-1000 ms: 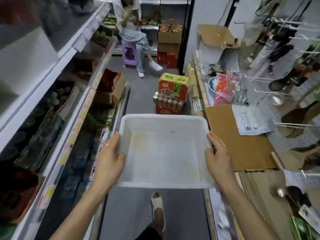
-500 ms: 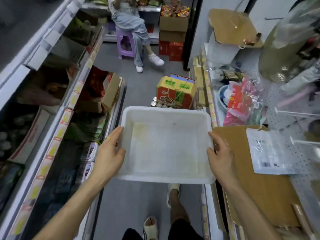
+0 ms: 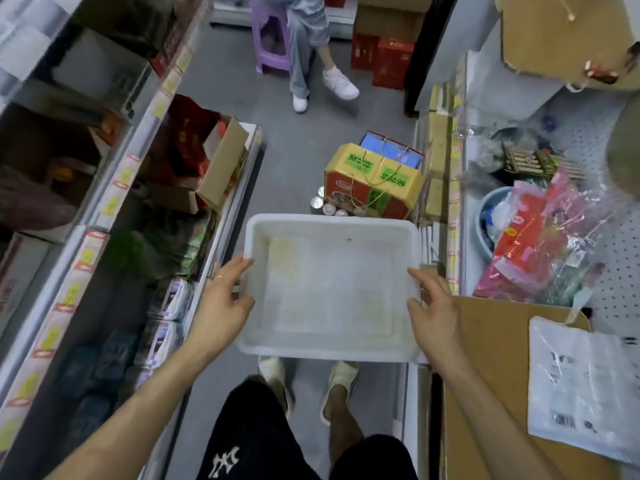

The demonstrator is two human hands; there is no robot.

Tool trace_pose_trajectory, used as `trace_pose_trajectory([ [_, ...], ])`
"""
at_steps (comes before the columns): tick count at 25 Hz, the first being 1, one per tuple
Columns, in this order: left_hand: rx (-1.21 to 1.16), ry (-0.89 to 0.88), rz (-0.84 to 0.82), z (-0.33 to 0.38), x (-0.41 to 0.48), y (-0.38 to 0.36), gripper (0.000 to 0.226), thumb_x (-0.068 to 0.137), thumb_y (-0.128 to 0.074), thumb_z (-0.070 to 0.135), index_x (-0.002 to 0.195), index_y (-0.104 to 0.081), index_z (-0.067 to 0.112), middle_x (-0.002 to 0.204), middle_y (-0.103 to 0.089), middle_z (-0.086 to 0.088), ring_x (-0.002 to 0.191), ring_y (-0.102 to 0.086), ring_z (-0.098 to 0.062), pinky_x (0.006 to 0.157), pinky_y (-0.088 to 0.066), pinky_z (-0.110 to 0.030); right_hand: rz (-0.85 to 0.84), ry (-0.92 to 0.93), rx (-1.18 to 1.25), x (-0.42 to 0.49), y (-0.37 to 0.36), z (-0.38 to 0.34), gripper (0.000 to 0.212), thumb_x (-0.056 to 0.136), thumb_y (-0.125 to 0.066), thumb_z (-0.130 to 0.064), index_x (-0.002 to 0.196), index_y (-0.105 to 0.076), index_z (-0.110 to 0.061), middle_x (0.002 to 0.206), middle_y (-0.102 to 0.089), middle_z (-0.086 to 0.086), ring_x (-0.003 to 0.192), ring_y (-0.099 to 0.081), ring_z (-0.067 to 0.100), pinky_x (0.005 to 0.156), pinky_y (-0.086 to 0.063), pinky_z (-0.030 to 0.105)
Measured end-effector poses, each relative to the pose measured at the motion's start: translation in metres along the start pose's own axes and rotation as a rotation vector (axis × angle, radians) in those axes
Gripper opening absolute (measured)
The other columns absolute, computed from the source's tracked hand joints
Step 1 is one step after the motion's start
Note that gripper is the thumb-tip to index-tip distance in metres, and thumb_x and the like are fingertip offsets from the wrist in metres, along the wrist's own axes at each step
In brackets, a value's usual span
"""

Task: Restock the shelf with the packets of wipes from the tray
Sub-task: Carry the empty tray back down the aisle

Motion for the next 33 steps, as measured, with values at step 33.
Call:
trace_pose_trajectory([
  [33, -0.141, 0.334, -0.348, -0.541, 0.451, -0.402, 0.048, 0.084, -0.059, 0.000, 0.127, -0.068, 0.018, 0.137, -0.048, 0.019, 0.127, -0.049, -0.013, 0.103, -0.042, -0.029, -0.192, -0.661, 0.372, 0.297, -0.461, 0.543, 0.049, 0.088, -0.043, 0.016, 0.119, -0.068, -0.013, 0.129, -0.063, 0.000, 0.118, -0.060, 0.023, 0.084, -0.054, 0.023],
])
Point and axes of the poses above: each hand's wrist, its own x-axis towards the middle knuckle, its own y-axis out of the back of the hand, z = x × y, the point moved 10 cm from there along x, towards the middle knuckle
